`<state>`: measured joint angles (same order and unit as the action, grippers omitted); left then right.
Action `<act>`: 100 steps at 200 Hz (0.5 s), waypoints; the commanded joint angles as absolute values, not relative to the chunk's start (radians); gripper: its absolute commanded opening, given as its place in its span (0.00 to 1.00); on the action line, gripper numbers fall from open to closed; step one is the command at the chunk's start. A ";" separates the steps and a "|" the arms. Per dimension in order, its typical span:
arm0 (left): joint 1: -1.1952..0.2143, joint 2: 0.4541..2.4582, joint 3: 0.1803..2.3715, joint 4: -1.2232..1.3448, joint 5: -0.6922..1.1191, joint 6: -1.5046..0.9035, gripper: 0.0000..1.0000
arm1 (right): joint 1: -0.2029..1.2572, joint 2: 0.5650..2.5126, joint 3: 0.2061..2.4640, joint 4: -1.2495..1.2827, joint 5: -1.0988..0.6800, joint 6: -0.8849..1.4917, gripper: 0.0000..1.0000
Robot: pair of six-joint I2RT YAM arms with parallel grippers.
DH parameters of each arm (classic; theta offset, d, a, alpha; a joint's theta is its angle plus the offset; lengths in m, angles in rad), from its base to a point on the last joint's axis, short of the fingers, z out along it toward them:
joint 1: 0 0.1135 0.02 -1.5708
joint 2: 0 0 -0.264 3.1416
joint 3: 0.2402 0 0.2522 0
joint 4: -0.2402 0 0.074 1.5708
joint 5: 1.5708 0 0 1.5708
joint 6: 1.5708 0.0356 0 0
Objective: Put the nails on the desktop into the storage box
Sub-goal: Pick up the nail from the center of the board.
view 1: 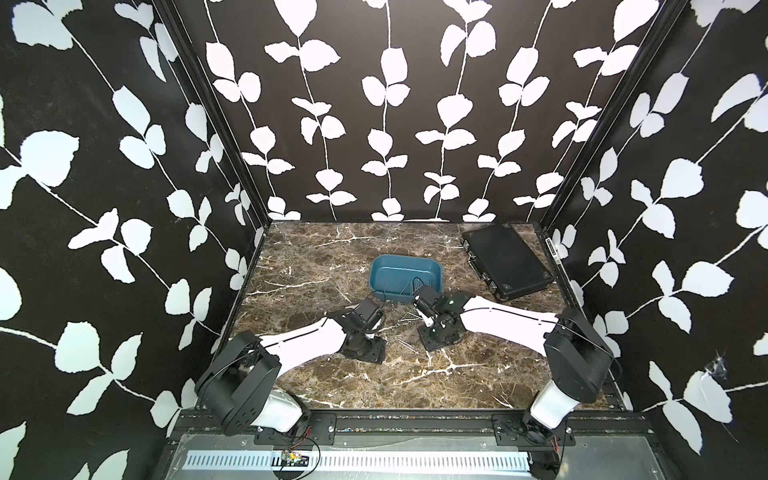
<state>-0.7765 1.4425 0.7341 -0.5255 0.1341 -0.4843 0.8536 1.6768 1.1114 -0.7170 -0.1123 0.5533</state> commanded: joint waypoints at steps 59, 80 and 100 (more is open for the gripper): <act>-0.967 1.658 0.885 -0.660 -0.095 -0.428 0.53 | 0.785 1.609 1.068 -0.709 -0.146 0.551 0.34; -0.985 1.701 0.857 -0.651 -0.101 -0.445 0.43 | 0.776 1.609 1.067 -0.710 -0.149 0.542 0.34; -0.990 1.710 0.824 -0.629 -0.098 -0.461 0.30 | 0.773 1.609 1.066 -0.715 -0.147 0.535 0.34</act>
